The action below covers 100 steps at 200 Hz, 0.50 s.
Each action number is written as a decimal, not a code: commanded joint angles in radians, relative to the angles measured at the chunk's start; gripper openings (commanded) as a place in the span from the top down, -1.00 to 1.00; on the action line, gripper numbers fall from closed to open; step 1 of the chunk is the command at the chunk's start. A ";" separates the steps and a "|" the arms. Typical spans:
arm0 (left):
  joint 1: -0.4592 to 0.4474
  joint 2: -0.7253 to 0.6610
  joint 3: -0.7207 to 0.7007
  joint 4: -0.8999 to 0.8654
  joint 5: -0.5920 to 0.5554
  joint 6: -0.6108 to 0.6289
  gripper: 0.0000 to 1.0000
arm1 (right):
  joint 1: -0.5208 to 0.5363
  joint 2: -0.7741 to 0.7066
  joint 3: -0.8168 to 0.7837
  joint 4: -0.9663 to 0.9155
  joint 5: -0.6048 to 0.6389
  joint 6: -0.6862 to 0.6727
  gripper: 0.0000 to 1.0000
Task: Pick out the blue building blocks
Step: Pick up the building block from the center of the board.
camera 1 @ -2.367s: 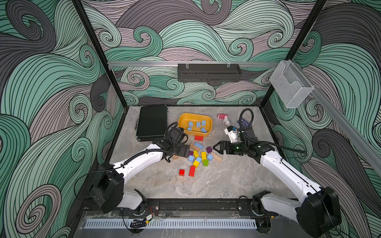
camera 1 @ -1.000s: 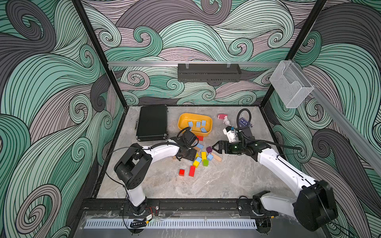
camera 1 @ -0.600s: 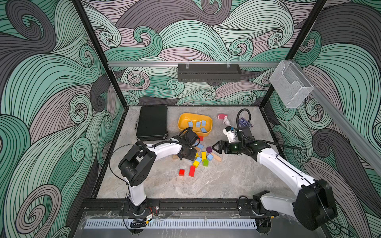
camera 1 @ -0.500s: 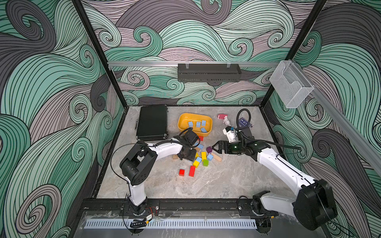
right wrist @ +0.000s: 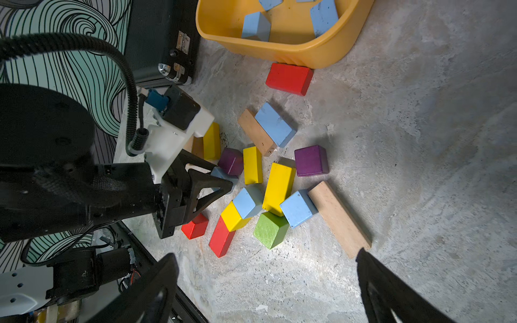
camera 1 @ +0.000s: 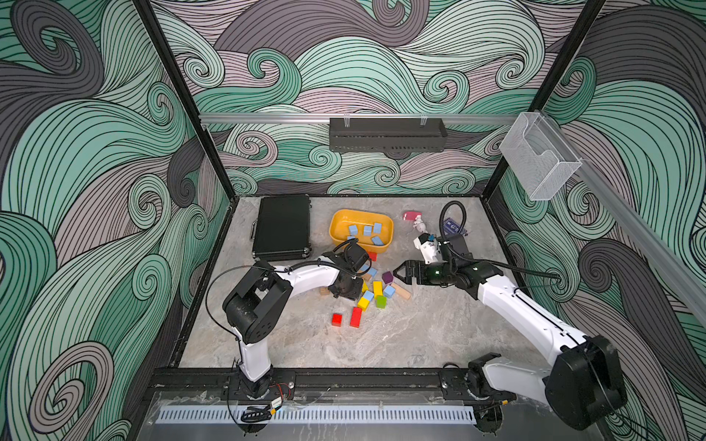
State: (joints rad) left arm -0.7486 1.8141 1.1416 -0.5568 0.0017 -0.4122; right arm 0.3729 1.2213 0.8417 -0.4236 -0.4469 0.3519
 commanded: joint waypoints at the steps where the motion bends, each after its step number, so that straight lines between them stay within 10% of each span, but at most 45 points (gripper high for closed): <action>1: -0.008 0.013 0.023 -0.041 0.007 -0.007 0.34 | 0.007 -0.023 -0.006 -0.004 0.010 0.004 -0.98; 67: -0.008 -0.027 0.020 -0.055 -0.029 -0.016 1.00 | 0.007 -0.042 -0.001 -0.014 0.008 0.000 -0.98; 100: -0.008 -0.076 0.023 -0.067 -0.069 -0.008 1.00 | 0.007 -0.065 0.014 -0.027 0.014 -0.013 -0.98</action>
State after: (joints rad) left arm -0.7490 1.8034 1.1435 -0.5770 -0.0212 -0.4137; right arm 0.3729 1.1877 0.8417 -0.4309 -0.4454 0.3515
